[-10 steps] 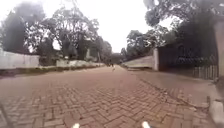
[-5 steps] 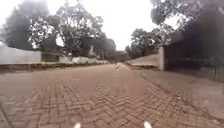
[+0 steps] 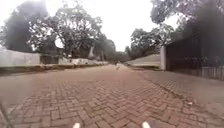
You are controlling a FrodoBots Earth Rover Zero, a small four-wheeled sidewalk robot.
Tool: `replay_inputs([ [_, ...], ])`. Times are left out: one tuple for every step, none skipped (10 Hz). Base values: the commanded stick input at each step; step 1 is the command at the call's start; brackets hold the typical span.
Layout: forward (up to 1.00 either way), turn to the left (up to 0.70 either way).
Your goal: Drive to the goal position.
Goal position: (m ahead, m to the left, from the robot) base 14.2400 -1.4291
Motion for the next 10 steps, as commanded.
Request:
replay_inputs([
  [0.7, -0.22],
  [0.7, 0.13],
  [0.7, 0.12],
  [0.7, 0.11],
  [0.7, 0.04],
  [0.7, 0.01],
  [0.7, 0.05],
  [0.7, -0.13],
  [0.7, -0.35],
  [0.7, -0.35],
])
